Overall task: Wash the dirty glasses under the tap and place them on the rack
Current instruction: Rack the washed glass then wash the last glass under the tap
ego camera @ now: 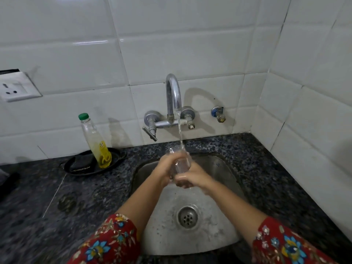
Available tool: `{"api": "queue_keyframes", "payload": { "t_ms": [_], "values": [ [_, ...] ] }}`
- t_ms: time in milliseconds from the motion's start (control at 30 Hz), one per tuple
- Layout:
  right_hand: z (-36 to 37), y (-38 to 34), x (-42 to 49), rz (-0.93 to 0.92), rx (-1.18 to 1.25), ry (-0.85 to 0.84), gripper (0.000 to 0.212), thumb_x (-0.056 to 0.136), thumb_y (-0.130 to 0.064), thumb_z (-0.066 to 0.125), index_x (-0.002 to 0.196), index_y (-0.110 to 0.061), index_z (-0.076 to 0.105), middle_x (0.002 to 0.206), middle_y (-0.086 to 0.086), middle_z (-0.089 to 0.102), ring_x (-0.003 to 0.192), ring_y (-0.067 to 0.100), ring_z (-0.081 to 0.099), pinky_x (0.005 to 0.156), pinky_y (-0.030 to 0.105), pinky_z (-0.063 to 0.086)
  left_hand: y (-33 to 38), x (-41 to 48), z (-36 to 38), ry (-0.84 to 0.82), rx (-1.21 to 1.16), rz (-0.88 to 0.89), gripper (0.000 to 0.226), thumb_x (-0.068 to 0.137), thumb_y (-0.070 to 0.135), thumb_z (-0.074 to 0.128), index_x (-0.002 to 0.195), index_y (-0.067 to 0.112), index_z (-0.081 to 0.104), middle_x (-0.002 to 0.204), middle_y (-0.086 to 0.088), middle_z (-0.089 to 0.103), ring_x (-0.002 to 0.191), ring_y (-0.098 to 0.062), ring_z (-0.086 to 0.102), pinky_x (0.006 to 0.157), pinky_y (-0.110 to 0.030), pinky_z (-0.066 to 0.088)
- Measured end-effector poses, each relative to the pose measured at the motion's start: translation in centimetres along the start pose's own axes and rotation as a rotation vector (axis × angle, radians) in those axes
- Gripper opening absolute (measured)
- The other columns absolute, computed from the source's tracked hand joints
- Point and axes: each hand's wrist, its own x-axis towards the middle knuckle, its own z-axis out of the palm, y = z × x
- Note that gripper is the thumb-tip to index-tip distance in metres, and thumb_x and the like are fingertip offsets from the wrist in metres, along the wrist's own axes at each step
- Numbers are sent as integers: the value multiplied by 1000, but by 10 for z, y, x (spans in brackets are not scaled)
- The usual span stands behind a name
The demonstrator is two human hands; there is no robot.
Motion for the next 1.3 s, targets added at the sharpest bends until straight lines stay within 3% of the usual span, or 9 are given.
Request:
{"api": "queue_keyframes", "payload": {
  "t_ms": [100, 267, 467, 600, 667, 833, 1067, 1200, 1300],
  "values": [
    [-17, 6, -9, 59, 128, -266, 24, 74, -2, 72, 95, -11, 65, 75, 6, 68, 67, 14, 66, 65, 26, 53, -6, -4, -18, -284, -122, -17, 35, 66, 28, 76, 97, 11, 73, 97, -8, 70, 90, -22, 66, 97, -45, 45],
    [8, 23, -1, -104, -148, 224, 45, 55, -19, 78, 97, -21, 61, 82, -5, 70, 71, 8, 66, 56, 21, 48, -5, -13, 5, -86, -40, 176, 12, 78, 3, 71, 88, 6, 69, 79, -6, 66, 78, -21, 62, 63, -23, 54],
    [-17, 28, -12, -18, 397, -458, 34, 69, 7, 64, 99, -8, 65, 92, 11, 68, 81, 22, 68, 78, 34, 56, -2, -13, -13, -358, 42, 198, 44, 63, 8, 78, 106, 9, 67, 102, -6, 73, 99, -19, 68, 88, -32, 54],
    [2, 27, -4, -114, 114, -19, 37, 73, 9, 68, 105, -9, 62, 91, 4, 67, 82, 13, 65, 69, 22, 53, -12, -15, 4, -30, 182, 350, 43, 66, -2, 82, 105, 0, 66, 89, -7, 70, 86, -21, 67, 78, -26, 55],
    [9, 29, -1, -139, 130, 60, 34, 71, 1, 73, 104, -5, 65, 91, 7, 70, 82, 17, 67, 68, 23, 54, -7, -14, 6, -45, 91, 307, 32, 68, 1, 81, 97, 4, 68, 83, -5, 68, 81, -21, 65, 74, -28, 55],
    [-8, 29, -5, -6, 427, -481, 33, 68, -15, 66, 99, -6, 61, 89, 12, 68, 76, 27, 68, 66, 31, 56, 2, -10, -14, -394, 10, 118, 46, 62, 27, 76, 105, 12, 70, 106, -7, 71, 97, -22, 66, 88, -41, 50],
    [-11, 21, -4, 115, 590, -286, 56, 68, -21, 78, 117, -3, 58, 90, 14, 67, 73, 23, 65, 56, 26, 57, -16, -6, -9, 202, -20, 167, 60, 60, 58, 77, 95, 10, 72, 94, -9, 74, 89, -27, 68, 79, -39, 53],
    [-14, -4, 7, 81, 169, 37, 63, 71, -35, 79, 120, -11, 48, 93, 11, 68, 56, 16, 62, 46, 24, 49, -36, -6, -18, 378, -96, 4, 47, 89, 55, 56, 96, 11, 72, 88, -8, 74, 78, -19, 68, 67, -31, 52],
    [-4, -24, 16, -110, -412, 309, 57, 69, -52, 74, 110, -19, 51, 101, 1, 65, 77, 19, 64, 66, 32, 53, -43, -6, -14, 228, -240, -131, 63, 99, 58, 32, 104, 7, 68, 78, -10, 70, 56, -14, 60, 49, -23, 45]
  ]
}}
